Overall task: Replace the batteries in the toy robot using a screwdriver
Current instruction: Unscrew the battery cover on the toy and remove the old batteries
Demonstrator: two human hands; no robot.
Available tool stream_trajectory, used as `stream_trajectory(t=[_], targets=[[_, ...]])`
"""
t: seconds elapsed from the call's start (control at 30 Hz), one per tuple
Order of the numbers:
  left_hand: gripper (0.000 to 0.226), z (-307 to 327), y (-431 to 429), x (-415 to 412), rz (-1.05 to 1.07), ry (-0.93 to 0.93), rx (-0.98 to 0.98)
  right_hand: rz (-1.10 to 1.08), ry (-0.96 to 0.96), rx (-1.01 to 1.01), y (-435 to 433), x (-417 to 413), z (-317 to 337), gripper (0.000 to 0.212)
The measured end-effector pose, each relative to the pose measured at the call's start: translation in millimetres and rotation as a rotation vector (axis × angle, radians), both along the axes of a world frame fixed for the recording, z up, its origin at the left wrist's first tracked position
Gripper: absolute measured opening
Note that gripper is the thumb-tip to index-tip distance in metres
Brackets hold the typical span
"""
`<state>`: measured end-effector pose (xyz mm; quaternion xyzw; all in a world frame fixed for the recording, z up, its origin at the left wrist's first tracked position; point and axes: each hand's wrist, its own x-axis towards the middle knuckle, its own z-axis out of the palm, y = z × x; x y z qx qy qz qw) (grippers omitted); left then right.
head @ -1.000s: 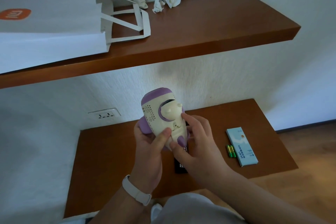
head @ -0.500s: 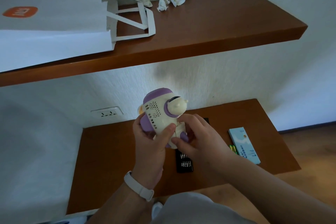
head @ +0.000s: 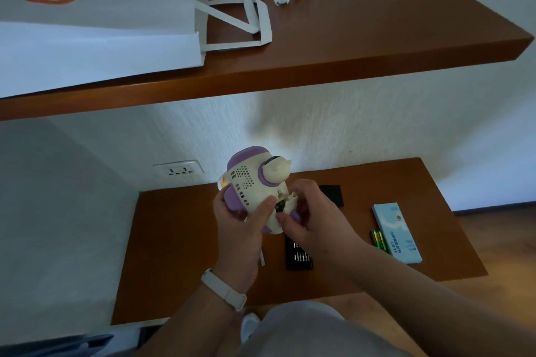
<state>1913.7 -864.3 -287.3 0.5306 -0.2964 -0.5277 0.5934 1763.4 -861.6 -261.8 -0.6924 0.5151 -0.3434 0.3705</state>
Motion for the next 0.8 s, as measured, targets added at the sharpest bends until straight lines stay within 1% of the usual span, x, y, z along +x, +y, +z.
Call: stream_trajectory(t=[0.07, 0.17, 0.27, 0.33, 0.4, 0.47, 0.53, 0.6, 0.7, 0.8], targets=[[0.073, -4, -1, 5, 0.009, -0.001, 0.012, -0.068, -0.166, 0.088, 2, 2, -5, 0.040], [0.074, -9, -1, 17, 0.034, 0.034, 0.045, -0.169, -0.355, 0.281, -2, 3, -15, 0.032], [0.077, -14, 2, 36, 0.055, 0.064, 0.100, -0.225, -0.442, 0.497, -10, 2, -33, 0.029], [0.084, -17, 6, 50, 0.054, 0.077, 0.133, -0.240, -0.519, 0.627, -13, 6, -48, 0.025], [0.090, -21, 11, 65, 0.068, 0.085, 0.163, -0.274, -0.575, 0.731, -15, 16, -65, 0.018], [0.090, -26, 16, 82, 0.090, 0.081, 0.189, -0.308, -0.579, 0.808, -17, 29, -81, 0.016], [0.083, -34, 22, 100, 0.093, 0.092, 0.212, -0.300, -0.506, 0.840, -19, 42, -96, 0.019], [0.079, -41, 27, 117, 0.093, 0.095, 0.231, -0.265, -0.389, 0.840, -22, 56, -112, 0.014], [0.078, -50, 37, 141, 0.101, 0.076, 0.243, -0.188, -0.092, 0.778, -29, 76, -139, 0.010], [0.083, -58, 44, 161, 0.093, 0.071, 0.251, -0.097, 0.169, 0.692, -39, 96, -160, 0.006]])
